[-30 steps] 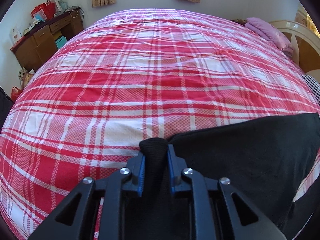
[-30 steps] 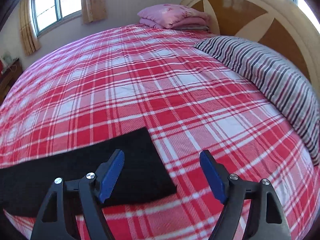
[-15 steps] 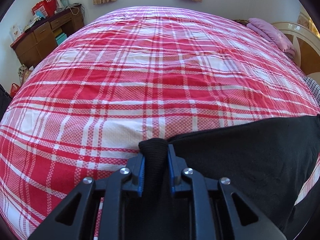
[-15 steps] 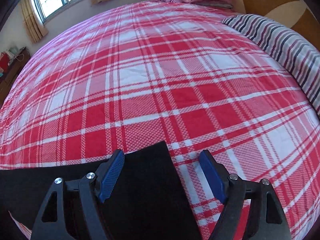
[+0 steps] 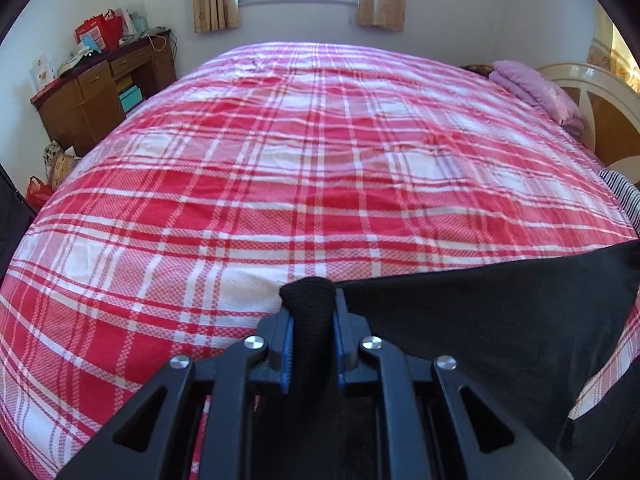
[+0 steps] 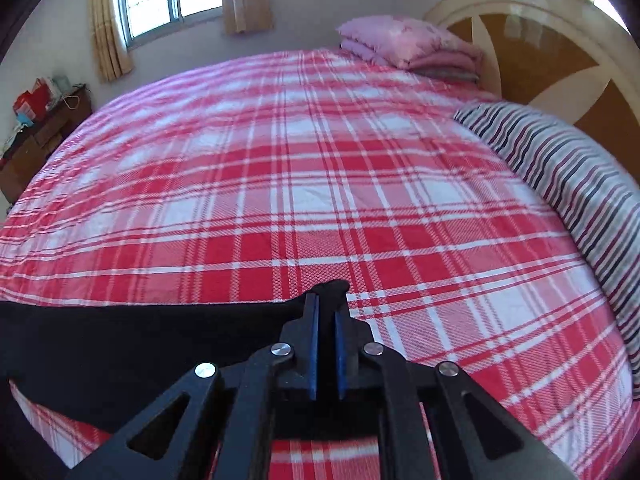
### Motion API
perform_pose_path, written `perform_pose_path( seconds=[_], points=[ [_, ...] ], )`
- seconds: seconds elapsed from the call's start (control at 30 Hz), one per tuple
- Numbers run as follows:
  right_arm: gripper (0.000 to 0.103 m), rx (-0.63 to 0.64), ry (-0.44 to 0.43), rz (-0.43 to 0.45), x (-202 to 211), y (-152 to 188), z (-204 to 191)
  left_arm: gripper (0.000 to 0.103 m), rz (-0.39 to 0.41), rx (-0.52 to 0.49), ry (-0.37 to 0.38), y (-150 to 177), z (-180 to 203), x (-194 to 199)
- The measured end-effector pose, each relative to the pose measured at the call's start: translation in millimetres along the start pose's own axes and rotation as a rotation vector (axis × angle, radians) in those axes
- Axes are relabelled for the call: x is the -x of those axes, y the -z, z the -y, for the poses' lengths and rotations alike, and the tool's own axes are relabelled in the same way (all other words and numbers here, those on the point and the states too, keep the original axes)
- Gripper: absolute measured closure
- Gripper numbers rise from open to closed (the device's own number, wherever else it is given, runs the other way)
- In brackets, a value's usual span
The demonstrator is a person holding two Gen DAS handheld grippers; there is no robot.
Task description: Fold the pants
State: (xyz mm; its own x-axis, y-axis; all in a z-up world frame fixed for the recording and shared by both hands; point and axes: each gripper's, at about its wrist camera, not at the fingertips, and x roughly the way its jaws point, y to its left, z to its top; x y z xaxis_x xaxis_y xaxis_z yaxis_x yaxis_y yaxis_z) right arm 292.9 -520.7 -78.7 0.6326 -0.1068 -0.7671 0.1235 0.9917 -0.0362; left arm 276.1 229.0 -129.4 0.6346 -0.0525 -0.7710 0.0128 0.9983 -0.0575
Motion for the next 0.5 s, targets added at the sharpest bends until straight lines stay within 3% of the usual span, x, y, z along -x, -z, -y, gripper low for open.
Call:
perform_pose_path(
  seconds=[0.23,0.5],
  points=[
    [0.097,0.007,-0.005,0.148,86,22,3,0.086,0.103,0.057,0.069,4,-6,37],
    [0.097,-0.047,-0.006,0.219,139,78,50,0.086,0.21,0.093,0.143,30,-17,82]
  ],
)
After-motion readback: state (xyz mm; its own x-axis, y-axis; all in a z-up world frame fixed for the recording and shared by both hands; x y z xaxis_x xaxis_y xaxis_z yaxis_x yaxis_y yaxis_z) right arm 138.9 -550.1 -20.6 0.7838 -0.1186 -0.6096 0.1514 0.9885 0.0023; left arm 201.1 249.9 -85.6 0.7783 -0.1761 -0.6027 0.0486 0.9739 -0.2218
